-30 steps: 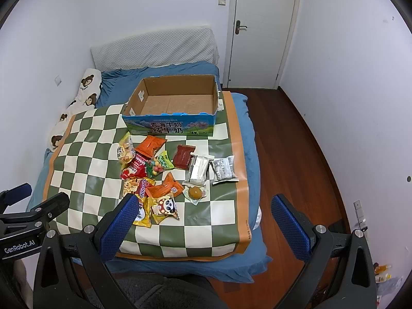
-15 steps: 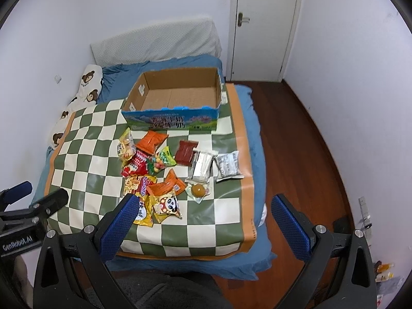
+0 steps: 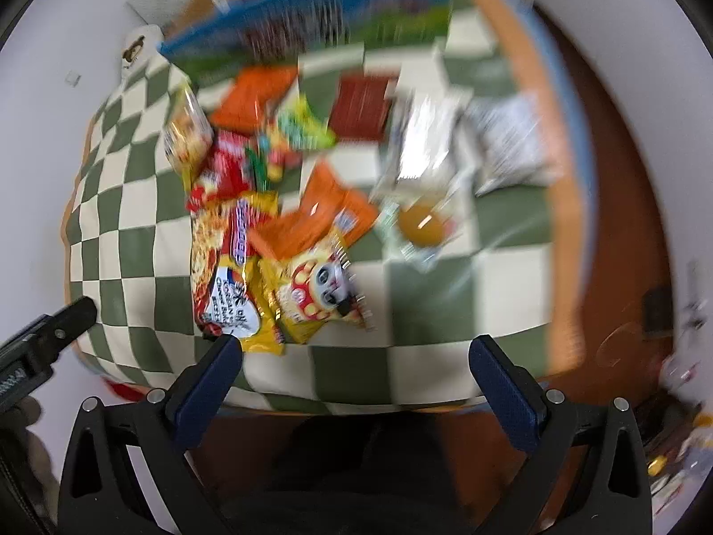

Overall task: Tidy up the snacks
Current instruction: 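Grasp the noodle bag with the left tool while the right tool grasps the panda-print bag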

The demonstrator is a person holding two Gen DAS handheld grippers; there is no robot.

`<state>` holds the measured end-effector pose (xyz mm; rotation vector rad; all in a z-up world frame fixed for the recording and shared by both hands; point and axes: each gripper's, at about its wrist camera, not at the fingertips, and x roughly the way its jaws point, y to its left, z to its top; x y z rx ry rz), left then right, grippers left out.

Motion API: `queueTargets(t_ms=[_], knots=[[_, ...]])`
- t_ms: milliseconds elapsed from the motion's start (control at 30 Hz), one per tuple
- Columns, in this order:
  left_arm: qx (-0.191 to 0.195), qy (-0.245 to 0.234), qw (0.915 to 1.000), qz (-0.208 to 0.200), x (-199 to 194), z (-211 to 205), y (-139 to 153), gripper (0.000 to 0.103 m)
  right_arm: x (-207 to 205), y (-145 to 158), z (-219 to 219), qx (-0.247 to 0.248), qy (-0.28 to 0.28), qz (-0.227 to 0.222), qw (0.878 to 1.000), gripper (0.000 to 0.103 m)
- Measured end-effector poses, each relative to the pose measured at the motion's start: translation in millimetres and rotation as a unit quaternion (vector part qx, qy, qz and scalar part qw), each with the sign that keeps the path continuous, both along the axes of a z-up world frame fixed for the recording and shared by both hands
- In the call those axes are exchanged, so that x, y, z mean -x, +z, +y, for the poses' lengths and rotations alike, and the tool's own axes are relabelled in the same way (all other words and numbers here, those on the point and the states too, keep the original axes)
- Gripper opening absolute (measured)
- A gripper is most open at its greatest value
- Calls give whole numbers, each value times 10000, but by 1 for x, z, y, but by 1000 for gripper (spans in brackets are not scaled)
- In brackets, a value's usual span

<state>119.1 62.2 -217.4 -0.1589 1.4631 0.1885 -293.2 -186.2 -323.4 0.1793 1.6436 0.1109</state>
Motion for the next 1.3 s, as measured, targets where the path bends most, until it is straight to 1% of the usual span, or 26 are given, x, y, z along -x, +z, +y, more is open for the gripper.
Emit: queueTargets(t_ms=[67, 100, 167, 233, 333, 400, 433, 467, 533, 600, 667, 733, 800, 833, 867, 900, 933, 967, 1000, 1067, 1133, 1167, 1233, 1300], knots=[[213, 27, 9995, 229, -12, 0, -23, 103, 1, -31, -4, -261, -465, 306, 9981, 103], [288, 78, 9991, 291, -17, 0, -33, 103, 3, -46, -7, -436, -774, 466, 9950, 103], [461, 156, 9979, 438, -26, 0, -50, 103, 7, -66, -13, -737, -1352, 645, 9860, 102], [556, 237, 9970, 478, -32, 2, -59, 103, 10, -83, -14, -1044, -1870, 794, 9736, 101], [516, 295, 9969, 514, -35, 6, -66, 103, 14, -107, -9, -1244, -2521, 890, 9556, 100], [421, 255, 9974, 530, -34, 7, -68, 103, 15, -120, -3, -1243, -2798, 943, 9473, 97], [407, 215, 9974, 557, -34, 6, -69, 103, 15, -126, 1, -1203, -2858, 956, 9459, 93], [399, 163, 9974, 578, -33, 4, -70, 103, 14, -130, 5, -1108, -2843, 973, 9473, 90], [379, -2, 9973, 633, -33, -1, -74, 103, 14, -132, 12, -950, -2636, 964, 9551, 86], [472, -152, 9962, 715, -32, -8, -80, 103, 15, -127, 16, -840, -2186, 885, 9681, 81], [501, -301, 9955, 746, -33, -14, -87, 103, 15, -123, 19, -629, -1574, 932, 9811, 79], [520, -468, 9946, 770, -34, -21, -95, 103, 17, -119, 23, -258, -709, 972, 9924, 79], [560, -594, 9933, 819, -35, -27, -106, 103, 16, -110, 27, 253, -49, 818, 9963, 79], [637, -640, 9925, 830, -35, -30, -110, 103, 16, -109, 31, 489, 279, 755, 9956, 79], [724, -691, 9915, 831, -35, -34, -115, 103, 16, -109, 33, 680, 481, 721, 9939, 79], [716, -736, 9912, 832, -39, -37, -120, 103, 16, -108, 35, 822, 586, 667, 9927, 81], [695, -793, 9911, 807, -39, -39, -124, 102, 18, -106, 37, 905, 633, 576, 9922, 82], [713, -839, 9910, 758, -39, -40, -127, 92, 16, -100, 38, 914, 600, 529, 9926, 83], [739, -853, 9910, 725, -37, -41, -131, 88, 20, -97, 38, 894, 461, 462, 9939, 86], [774, -831, 9914, 653, -31, -39, -134, 86, 25, -86, 39, 845, 218, 405, 9954, 86], [633, -857, 9926, 584, -25, -39, -135, 86, 34, -80, 39, 836, -50, 376, 9958, 86], [562, -875, 9931, 545, -20, -37, -128, 86, 29, -68, 39, 826, -157, 400, 9957, 86], [497, -853, 9935, 560, -11, -36, -124, 86, 33, -69, 33, 799, -370, 453, 9951, 86], [533, -741, 9943, 545, -6, -32, -131, 86, 38, -74, 34, 790, -515, 492, 9943, 86]])
